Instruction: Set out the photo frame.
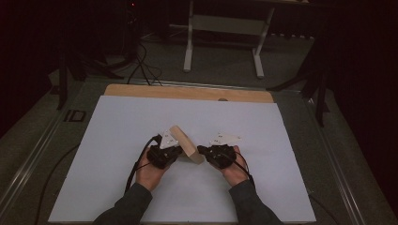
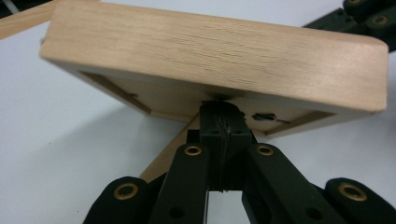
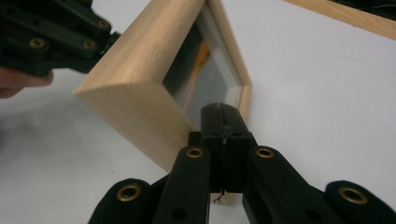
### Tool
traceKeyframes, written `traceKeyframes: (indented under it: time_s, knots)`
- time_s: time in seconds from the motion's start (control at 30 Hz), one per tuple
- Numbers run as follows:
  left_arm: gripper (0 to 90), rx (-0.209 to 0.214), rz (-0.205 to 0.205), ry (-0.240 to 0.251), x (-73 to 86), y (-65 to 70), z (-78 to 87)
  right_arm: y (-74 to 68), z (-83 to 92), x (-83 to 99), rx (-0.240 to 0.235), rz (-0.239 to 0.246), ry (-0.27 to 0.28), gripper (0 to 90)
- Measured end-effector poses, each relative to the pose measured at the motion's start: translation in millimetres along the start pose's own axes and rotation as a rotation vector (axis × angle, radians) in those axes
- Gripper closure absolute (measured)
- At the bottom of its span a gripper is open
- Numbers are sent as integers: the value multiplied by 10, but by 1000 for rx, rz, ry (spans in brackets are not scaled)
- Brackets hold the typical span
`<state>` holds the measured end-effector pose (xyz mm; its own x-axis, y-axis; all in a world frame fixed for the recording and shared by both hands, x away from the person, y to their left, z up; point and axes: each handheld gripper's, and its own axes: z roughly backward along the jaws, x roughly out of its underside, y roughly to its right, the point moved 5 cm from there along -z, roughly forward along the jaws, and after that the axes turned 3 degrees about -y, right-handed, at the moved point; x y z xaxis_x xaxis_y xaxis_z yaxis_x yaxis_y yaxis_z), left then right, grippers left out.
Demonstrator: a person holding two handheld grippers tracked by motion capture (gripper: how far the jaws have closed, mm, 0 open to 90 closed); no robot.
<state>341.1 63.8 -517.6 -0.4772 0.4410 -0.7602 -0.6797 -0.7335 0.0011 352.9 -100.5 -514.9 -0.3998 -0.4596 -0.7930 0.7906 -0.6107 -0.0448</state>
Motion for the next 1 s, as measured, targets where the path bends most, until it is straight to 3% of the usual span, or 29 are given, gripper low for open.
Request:
traceKeyframes:
  time_s: [0.63, 0.8, 1.0]
  knots:
    - [893, 3, 58, 14, 23, -119, -18, -253, -70, 14, -56, 66, -25, 897]
    - [879, 3, 64, 19, 34, -151, 4, -271, -77, 13, -63, 71, -25, 889]
    - [826, -9, 103, 35, 73, -225, 65, -237, -40, 0, -49, 70, -13, 847]
